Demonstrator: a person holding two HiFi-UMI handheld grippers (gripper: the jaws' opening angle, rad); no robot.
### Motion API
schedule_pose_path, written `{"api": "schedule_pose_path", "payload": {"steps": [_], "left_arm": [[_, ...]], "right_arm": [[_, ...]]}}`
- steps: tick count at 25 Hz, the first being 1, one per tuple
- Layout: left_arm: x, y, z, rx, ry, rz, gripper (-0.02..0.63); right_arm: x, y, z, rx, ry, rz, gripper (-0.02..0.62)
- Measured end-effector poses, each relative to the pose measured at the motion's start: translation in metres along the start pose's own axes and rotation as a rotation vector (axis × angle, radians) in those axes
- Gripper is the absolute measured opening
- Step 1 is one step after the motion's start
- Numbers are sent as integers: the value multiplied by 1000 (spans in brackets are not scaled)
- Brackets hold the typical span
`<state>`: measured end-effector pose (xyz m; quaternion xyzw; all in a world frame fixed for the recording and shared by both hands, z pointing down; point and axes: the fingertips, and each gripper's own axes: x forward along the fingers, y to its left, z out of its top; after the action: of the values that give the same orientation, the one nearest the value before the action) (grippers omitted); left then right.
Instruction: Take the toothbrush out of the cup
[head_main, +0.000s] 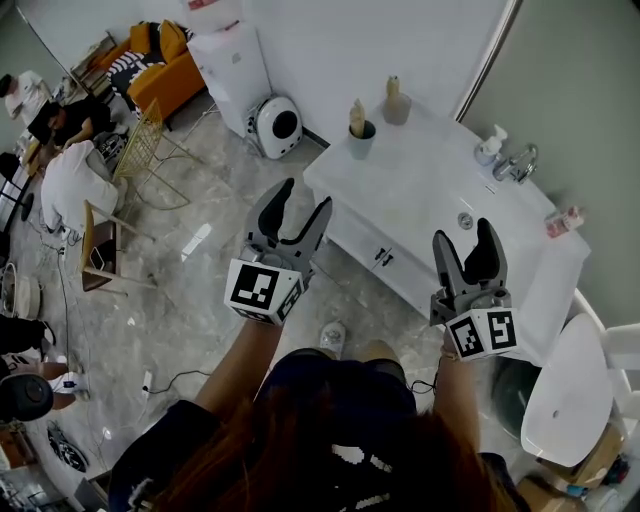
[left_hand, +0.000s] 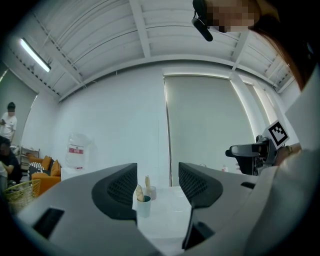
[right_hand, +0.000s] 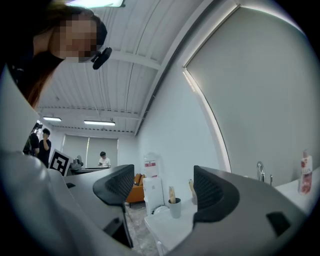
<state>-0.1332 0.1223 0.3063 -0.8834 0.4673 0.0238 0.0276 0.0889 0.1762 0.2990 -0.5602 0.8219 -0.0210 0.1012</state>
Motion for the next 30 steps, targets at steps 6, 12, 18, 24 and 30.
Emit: {"api": "schedule_pose_path", "payload": {"steps": [6,12,18,24,30], "left_arm": [[43,29,-26,-30,31,-6,250],[95,52,-41,-38,51,26,250],[171,67,-35,-20,40,73,250],[245,69,-45,-30,59,132,251],[286,70,-55,-40,71,169,251]], "right_arm": [[45,-30,-16,21,31,-25,373],[106,-67,-27,28,47,19,373],[182,-119,-19,24,45,100,373],[238,-180,-18,36,56,174,373],[269,-212,-32,59,80,208,373]]}}
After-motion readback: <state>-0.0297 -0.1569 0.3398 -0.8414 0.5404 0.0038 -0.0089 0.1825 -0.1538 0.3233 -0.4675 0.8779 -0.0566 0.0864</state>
